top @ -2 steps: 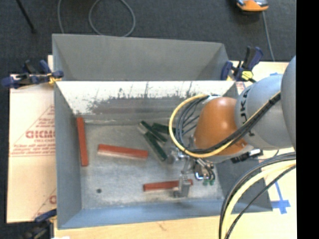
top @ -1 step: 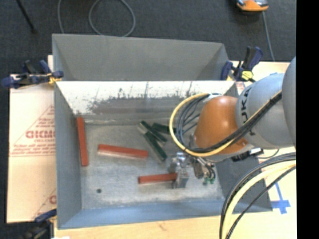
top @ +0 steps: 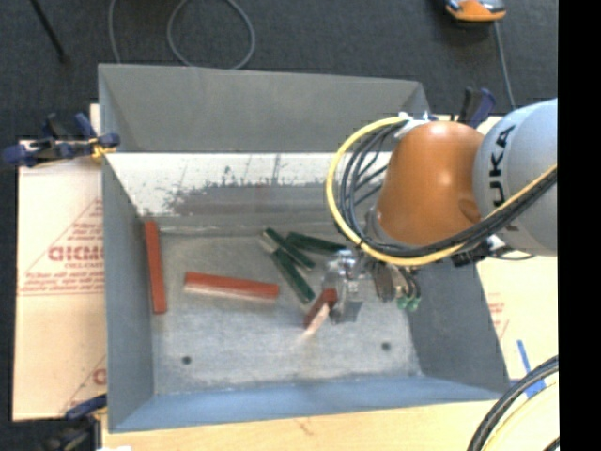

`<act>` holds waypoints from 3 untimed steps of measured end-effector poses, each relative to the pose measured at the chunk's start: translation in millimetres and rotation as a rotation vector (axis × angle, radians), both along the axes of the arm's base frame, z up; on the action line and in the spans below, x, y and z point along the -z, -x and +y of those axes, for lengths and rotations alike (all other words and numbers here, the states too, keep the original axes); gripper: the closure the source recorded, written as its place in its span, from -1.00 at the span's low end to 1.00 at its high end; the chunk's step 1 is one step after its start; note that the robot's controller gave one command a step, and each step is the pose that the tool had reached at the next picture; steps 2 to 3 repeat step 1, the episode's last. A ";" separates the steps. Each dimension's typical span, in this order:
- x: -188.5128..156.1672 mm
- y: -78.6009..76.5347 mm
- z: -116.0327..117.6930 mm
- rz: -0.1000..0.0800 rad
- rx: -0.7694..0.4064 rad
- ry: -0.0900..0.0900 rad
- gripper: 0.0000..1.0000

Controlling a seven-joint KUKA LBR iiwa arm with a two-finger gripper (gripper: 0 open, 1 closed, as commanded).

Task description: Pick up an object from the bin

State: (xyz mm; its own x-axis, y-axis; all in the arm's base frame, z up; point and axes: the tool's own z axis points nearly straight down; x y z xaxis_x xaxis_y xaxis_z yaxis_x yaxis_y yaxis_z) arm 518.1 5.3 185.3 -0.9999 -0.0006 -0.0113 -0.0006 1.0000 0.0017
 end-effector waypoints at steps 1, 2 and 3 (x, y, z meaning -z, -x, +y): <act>-80.8 -40.7 17.6 -0.004 -0.012 0.001 1.00; -80.8 -40.7 17.6 -0.004 -0.012 0.001 1.00; -80.8 -40.7 17.6 -0.004 -0.012 0.001 1.00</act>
Offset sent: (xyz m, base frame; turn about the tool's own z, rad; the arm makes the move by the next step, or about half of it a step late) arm 0.0367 0.0171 0.0749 -0.0067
